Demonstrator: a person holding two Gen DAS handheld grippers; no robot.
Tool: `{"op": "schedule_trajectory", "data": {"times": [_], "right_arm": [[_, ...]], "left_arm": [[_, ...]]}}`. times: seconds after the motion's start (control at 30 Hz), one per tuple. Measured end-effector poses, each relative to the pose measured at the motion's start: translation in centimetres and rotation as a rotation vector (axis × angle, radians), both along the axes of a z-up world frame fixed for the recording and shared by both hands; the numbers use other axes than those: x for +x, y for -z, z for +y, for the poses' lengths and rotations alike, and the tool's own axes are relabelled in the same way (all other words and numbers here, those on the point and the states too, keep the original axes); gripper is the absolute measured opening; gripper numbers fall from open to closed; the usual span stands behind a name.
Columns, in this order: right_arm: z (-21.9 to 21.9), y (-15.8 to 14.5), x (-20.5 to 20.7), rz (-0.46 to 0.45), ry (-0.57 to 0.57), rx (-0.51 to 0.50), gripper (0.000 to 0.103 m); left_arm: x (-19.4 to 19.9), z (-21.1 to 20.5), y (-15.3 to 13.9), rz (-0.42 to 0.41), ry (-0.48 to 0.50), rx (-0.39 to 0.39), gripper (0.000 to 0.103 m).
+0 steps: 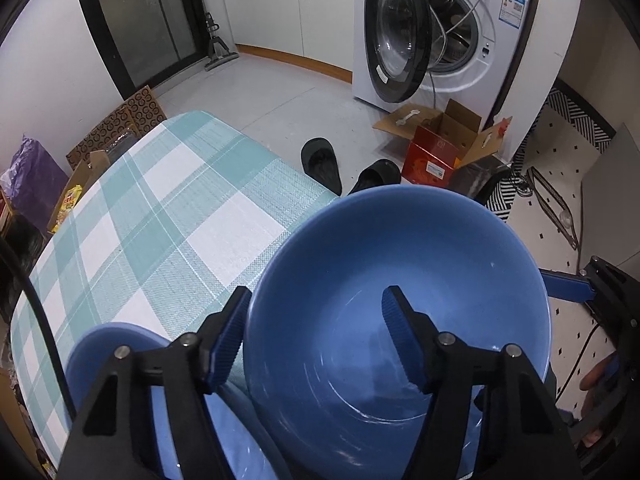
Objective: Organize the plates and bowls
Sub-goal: 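Close the left tool on the bowl rim while the right tool pinches the rim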
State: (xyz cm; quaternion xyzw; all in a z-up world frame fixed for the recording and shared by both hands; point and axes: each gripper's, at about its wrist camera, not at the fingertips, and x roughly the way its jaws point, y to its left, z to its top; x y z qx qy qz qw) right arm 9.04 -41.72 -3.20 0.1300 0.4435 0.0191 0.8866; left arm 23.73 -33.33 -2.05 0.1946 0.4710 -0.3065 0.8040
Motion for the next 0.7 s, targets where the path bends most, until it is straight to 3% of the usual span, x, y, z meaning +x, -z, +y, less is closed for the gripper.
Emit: {"op": "schedule_trajectory", "data": {"times": [0.4, 0.53, 0.7], "right_arm": [[0.3, -0.6, -0.8, -0.004, -0.023, -0.013, 0.074], [-0.4, -1.1, -1.2, -0.014, 0.008, -0.030, 0.058], [-0.8, -1.0, -1.4, -0.011, 0.026, -0.042, 0.055]], "left_arm": [[-1.6, 0.0, -0.1, 0.027, 0.034, -0.015, 0.066], [-2.1, 0.5, -0.1, 0.026, 0.025, -0.029, 0.066], [-3.1, 0.6, 0.0, 0.011, 0.021, -0.025, 0.066]]}}
